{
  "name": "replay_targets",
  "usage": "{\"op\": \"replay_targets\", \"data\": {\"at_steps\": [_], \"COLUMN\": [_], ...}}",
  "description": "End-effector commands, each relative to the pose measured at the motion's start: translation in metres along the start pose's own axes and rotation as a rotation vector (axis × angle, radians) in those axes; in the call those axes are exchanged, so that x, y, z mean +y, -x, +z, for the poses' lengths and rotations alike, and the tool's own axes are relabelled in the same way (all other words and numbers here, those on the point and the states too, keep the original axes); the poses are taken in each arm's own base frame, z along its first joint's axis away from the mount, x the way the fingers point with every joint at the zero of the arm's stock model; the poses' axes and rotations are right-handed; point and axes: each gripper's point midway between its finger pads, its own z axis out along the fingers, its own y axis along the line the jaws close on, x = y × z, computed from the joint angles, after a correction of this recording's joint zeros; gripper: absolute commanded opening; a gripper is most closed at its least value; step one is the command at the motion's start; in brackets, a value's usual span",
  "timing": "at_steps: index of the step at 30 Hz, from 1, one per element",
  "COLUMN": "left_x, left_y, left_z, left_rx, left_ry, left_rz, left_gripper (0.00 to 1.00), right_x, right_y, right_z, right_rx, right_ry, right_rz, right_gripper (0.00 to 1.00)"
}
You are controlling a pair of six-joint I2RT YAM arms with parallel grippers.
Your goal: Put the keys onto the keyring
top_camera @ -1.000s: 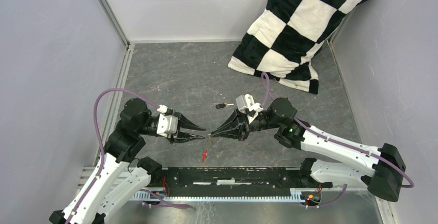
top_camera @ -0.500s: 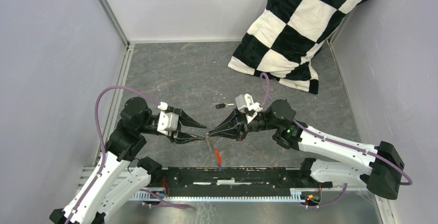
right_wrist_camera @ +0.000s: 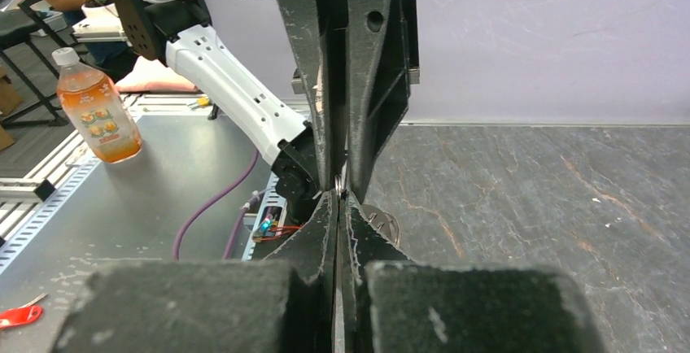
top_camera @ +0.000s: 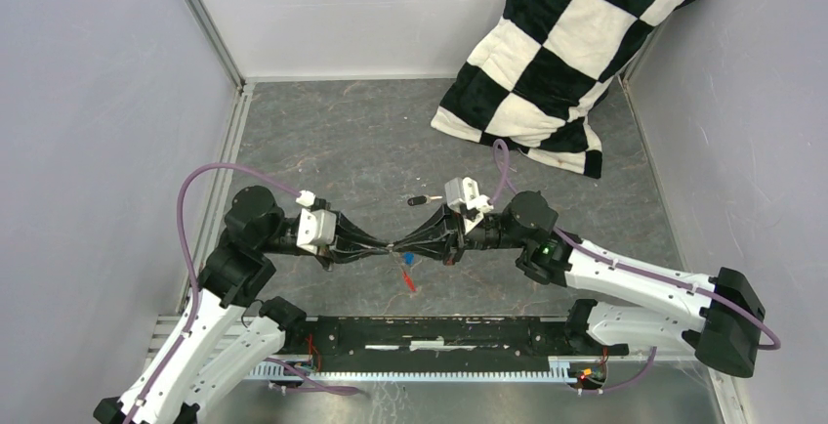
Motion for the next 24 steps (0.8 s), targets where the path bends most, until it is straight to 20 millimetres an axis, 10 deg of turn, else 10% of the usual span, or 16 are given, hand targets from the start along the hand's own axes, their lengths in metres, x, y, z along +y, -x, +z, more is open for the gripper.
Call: {"op": "replay_targets", "data": {"at_steps": [1,4,14,24], "left_x": [0.007,0.008,0.012,0.001], "left_y": [-0.002,-0.005,-0.005,-0.004], "left_z": [0.0,-0.001,0.002,0.004], "left_rx": [0.003,0.006,0.003,-0.006], "left_ry": [0.052,0.068,0.077,0.005], "left_rz": [-0.027,-0.04,-0.098,-0.126], "left_gripper": [0.25,0.4,0.2,0.31], "right_x": [0.0,-0.001,0.0,-0.002], "right_y": [0.027,0.028,0.027,0.022], "right_z": [-0.004,-0.006,-0.003,-0.001], "right_rx": [-0.095,-0.106,-0.116,-0.11], "right_ry": [-0.039,-0.05,-0.05,-0.063], "right_rz": [-0.072,-0.073,-0.066,-0.062], "right_gripper": [0.01,0.01,0.01,0.01]}}
